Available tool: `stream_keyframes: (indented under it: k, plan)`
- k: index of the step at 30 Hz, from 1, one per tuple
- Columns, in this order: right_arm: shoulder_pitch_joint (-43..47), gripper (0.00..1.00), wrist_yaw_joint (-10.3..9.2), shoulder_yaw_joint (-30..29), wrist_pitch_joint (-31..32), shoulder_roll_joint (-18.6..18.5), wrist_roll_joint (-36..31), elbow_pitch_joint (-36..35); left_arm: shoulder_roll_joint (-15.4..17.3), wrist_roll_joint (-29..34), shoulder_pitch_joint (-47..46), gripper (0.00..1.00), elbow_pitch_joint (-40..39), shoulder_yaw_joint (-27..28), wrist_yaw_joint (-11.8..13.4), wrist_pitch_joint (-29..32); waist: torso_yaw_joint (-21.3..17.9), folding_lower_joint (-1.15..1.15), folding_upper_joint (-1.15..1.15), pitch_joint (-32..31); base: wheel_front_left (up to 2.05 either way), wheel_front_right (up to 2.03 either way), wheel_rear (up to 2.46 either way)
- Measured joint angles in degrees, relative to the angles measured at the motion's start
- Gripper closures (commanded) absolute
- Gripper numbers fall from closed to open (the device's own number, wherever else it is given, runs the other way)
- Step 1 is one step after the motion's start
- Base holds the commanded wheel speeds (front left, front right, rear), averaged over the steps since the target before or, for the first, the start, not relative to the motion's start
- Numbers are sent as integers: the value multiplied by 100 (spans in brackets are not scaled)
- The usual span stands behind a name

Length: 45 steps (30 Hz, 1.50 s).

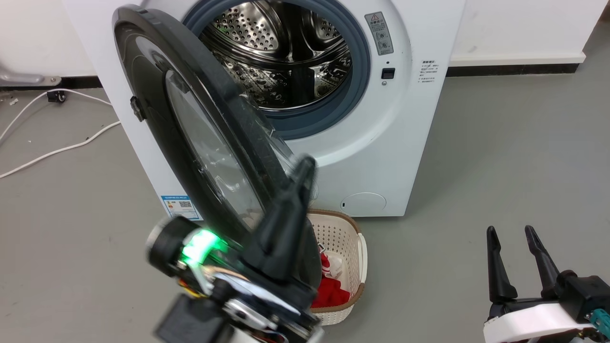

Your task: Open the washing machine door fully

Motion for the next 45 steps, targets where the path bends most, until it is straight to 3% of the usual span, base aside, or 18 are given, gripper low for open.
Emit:
stream_keyframes:
  k: [7, 12, 18, 27, 37, 45]
  plan:
    - [7, 0, 0, 14, -1, 0, 13, 34, 178, -142, 703, 100, 1014, -876, -84, 75, 20, 0, 0, -43, 0, 0, 0]
    - [13, 0, 0, 30, -1, 1, 22, 41, 350, -261, 1045, 100, 1723, -1178, -99, 354, 56, 0, 0, -41, 0, 0, 0]
    - [14, 0, 0, 44, 12, 1, 66, 40, 354, -345, 1072, 100, 2440, -1140, -41, 374, 75, 0, 0, 3, 0, 0, 0]
    - [-4, 0, 0, 91, 36, 1, 122, 114, 88, -520, 255, 100, 3250, -1011, 169, 167, 34, 0, 0, 71, 0, 0, 0]
    - [-37, 0, 0, 190, 43, 1, 258, 226, 12, -911, -209, 100, 3976, -995, 608, 35, -52, 0, 0, 90, 0, 0, 0]
    - [-55, 0, 0, 255, 43, 1, 327, 311, -21, -1027, -240, 100, 4073, -1020, 901, 20, -40, 0, 0, 95, 0, 0, 0]
